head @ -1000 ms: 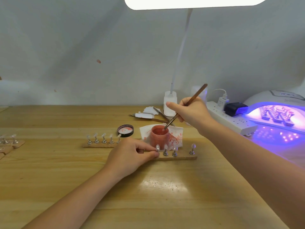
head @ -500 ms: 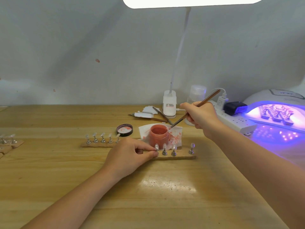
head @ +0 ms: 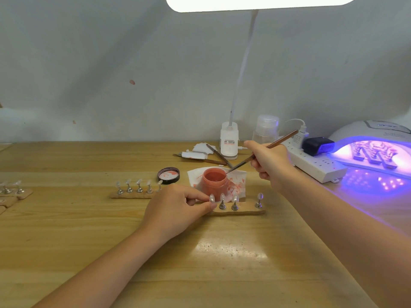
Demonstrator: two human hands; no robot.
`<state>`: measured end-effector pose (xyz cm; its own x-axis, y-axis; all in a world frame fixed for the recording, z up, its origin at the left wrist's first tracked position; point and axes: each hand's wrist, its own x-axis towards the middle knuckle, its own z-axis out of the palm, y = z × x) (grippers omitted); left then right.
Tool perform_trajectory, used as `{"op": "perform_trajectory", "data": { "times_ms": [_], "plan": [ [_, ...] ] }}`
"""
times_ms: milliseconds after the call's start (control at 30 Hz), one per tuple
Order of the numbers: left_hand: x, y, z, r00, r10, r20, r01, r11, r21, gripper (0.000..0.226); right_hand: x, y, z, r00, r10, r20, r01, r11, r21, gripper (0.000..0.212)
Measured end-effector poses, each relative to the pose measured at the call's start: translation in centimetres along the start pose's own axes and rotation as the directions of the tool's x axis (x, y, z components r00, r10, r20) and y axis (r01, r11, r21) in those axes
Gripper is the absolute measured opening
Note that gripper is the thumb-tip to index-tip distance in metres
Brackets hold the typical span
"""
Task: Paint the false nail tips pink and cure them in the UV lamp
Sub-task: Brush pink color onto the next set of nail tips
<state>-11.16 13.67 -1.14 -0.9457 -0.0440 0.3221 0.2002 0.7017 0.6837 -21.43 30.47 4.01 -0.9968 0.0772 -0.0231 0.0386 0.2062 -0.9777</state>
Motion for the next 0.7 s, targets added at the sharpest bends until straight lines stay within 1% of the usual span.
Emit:
{"op": "perform_trajectory", "data": {
  "times_ms": [100,200,300,400,467,500,567,600,633,667,700],
  "plan": [
    [0.0,0.1,0.3,0.999,-0.027,0.025,0.030,0.988,-0.155,0.006,0.1,0.1,-1.0,0.996,-0.023,-0.083,0.027,0.999,0.046,0.032],
    [0.1,0.1,0.5,0.999,-0.040,0.024,0.044,0.975,-0.218,0.012,-0.4,0.2,-1.6,0.991,-0.065,-0.114,0.082,0.986,0.147,0.039],
    [0.1,0.0,0.6,0.999,-0.028,0.023,0.032,0.974,-0.226,0.015,-2.1,0.5,-1.6,0.985,-0.155,-0.069,0.168,0.949,0.267,0.042],
    [0.0,0.1,0.6,1.000,-0.015,0.012,0.017,0.977,-0.212,0.012,-4.3,1.7,-1.3,0.946,-0.322,0.032,0.298,0.906,0.302,0.037],
    [-0.1,0.2,0.6,1.000,0.009,-0.011,-0.010,0.984,-0.178,0.011,-5.6,2.8,-1.0,0.885,-0.460,0.078,0.415,0.852,0.319,0.038],
    [-0.2,0.2,0.7,0.999,0.029,-0.025,-0.032,0.988,-0.151,0.010,-6.1,3.5,-1.0,0.836,-0.543,0.081,0.499,0.813,0.300,0.038],
    [-0.4,0.3,0.7,0.995,0.086,-0.047,-0.090,0.993,-0.077,0.006,-6.7,4.5,-0.9,0.703,-0.705,0.096,0.684,0.706,0.184,0.035],
    [-0.4,0.3,0.7,0.992,0.113,-0.054,-0.115,0.992,-0.041,0.005,-6.9,4.8,-0.9,0.638,-0.761,0.115,0.751,0.648,0.129,0.031],
    [-0.5,0.3,0.7,0.990,0.126,-0.058,-0.127,0.992,-0.021,0.005,-6.9,5.0,-0.9,0.594,-0.795,0.123,0.791,0.605,0.093,0.030],
    [-0.5,0.3,0.7,0.990,0.125,-0.064,-0.127,0.992,-0.026,0.009,-7.0,5.1,-0.9,0.578,-0.808,0.113,0.805,0.587,0.085,0.030],
    [-0.4,0.2,0.7,0.990,0.119,-0.073,-0.122,0.991,-0.048,0.016,-7.1,5.2,-0.9,0.580,-0.810,0.094,0.804,0.587,0.094,0.030]
  ]
}}
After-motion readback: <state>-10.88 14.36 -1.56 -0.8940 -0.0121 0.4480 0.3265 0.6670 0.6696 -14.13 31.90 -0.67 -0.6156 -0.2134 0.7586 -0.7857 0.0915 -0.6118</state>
